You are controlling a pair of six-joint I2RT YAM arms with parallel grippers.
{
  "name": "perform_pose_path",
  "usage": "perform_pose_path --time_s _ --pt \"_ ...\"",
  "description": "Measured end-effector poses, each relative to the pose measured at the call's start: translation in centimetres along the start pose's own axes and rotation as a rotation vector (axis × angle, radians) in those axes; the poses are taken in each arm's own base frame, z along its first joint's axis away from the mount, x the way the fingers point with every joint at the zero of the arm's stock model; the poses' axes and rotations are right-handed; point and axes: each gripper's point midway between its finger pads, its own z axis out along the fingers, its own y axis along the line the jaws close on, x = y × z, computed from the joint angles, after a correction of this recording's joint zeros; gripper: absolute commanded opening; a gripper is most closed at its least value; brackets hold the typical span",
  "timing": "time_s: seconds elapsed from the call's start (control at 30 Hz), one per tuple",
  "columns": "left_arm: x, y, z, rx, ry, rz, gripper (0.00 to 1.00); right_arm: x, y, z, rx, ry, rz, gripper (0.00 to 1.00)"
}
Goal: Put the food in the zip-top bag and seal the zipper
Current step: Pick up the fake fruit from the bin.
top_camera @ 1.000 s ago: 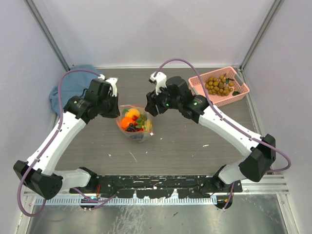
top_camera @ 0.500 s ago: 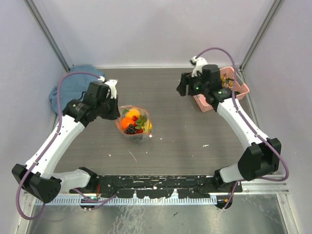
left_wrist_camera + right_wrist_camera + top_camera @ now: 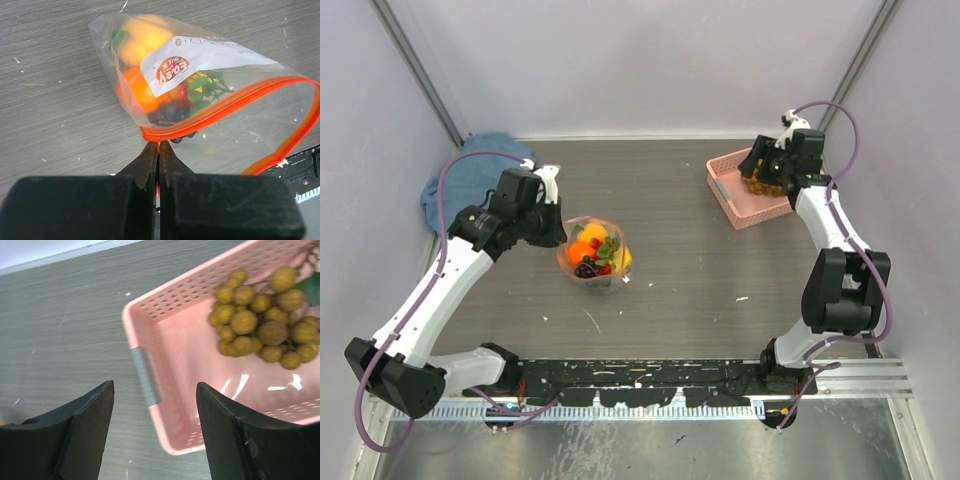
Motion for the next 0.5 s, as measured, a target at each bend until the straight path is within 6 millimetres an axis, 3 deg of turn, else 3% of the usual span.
perform_pose_path --time_s 0.17,0.33,0.5 --pt "0.1 0.1 0.1 0.005 0.003 -0.005 0.0 -0.8 -5.2 1.3 0.086 -0.024 0.084 0.71" --pt "0.0 0.1 0.2 0.006 0.001 -0.008 0.0 -3.1 -9.6 2.4 0.178 -0.089 0.118 0.69" --pt "0.1 0.2 0.3 0.004 0.001 -0.008 0.0 -4.6 -13.6 4.9 0.232 -0.131 0.14 0.67"
